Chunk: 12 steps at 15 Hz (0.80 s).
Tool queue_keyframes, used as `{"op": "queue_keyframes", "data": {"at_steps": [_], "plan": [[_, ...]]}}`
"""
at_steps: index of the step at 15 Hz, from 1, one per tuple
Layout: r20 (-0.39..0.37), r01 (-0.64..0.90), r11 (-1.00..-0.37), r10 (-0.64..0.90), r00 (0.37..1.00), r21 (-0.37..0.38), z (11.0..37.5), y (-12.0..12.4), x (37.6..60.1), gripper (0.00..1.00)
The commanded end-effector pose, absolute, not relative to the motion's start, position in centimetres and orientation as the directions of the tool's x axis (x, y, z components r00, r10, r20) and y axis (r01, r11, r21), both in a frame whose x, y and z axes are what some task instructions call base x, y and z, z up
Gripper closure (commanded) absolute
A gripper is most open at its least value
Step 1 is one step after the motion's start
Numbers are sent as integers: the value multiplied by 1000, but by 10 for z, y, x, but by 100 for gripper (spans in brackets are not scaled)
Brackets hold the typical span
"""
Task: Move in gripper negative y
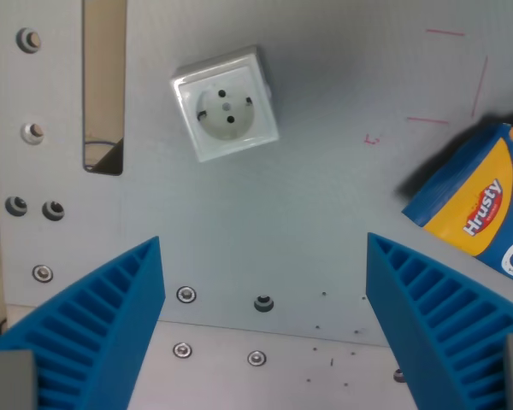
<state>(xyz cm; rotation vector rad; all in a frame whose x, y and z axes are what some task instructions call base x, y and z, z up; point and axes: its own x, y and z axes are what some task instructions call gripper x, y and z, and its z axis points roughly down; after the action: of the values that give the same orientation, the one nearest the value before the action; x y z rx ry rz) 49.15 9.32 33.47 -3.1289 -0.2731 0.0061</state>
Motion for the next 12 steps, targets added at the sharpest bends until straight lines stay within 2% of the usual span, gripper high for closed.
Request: {"op": "queue_keyframes", "data": {"at_steps": [1,12], "plan": [[0,162,-987,162,987,4,337,106,489,0],[0,162,-987,162,987,4,336,160,480,0]]}}
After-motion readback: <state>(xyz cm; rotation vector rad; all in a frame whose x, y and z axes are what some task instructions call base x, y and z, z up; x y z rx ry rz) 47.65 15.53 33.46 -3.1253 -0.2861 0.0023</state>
